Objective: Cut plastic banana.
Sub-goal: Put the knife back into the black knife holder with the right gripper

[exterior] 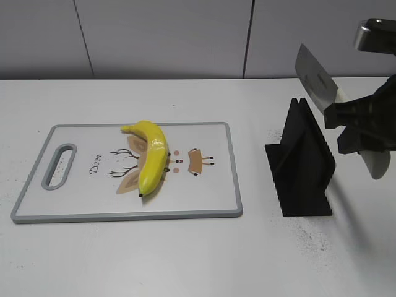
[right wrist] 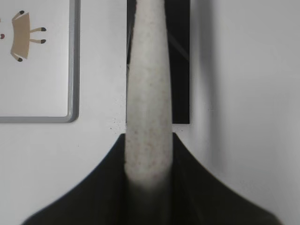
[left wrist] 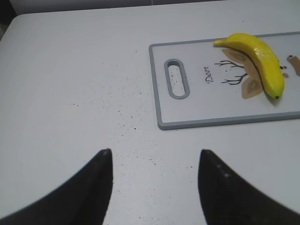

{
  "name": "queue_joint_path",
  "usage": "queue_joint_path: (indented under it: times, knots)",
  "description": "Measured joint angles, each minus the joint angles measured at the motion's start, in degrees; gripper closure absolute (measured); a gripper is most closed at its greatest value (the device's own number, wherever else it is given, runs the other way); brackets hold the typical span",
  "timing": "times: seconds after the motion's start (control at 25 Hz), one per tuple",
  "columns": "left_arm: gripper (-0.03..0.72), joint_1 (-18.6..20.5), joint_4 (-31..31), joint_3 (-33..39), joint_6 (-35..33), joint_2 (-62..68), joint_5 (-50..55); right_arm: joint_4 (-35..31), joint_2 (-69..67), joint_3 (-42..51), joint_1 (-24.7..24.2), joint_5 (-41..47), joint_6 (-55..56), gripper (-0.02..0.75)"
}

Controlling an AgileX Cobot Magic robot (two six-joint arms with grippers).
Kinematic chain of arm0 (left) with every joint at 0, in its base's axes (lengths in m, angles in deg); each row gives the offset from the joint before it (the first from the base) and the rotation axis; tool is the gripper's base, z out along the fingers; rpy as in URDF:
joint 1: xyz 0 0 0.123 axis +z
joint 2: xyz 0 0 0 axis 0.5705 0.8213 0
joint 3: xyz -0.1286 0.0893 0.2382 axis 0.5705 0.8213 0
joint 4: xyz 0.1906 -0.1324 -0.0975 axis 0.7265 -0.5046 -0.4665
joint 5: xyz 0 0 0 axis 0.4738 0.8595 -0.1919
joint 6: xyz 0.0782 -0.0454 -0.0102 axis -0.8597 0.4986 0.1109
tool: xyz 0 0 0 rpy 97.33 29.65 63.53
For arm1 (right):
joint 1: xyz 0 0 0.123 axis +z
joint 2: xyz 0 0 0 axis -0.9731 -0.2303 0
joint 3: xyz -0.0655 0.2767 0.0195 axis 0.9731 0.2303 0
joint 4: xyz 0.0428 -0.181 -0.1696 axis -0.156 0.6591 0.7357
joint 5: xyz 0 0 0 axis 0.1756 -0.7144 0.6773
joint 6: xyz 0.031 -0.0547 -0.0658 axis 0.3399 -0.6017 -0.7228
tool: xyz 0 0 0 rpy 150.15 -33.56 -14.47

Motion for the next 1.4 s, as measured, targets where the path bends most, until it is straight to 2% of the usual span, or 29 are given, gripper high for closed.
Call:
queue_joint_path:
  times: [0.72,1.4]
  knots:
    - [0.135,0.0,0.2,0.0,0.3,0.0,0.0,0.1,-6.5,0.7,0.0,-1.0,-0.2,0.575]
    - [0.135,0.0,0.2,0.0,0.3,0.0,0.0,0.4,-1.6,0.7,0.0,0.3,-1.4,0.576]
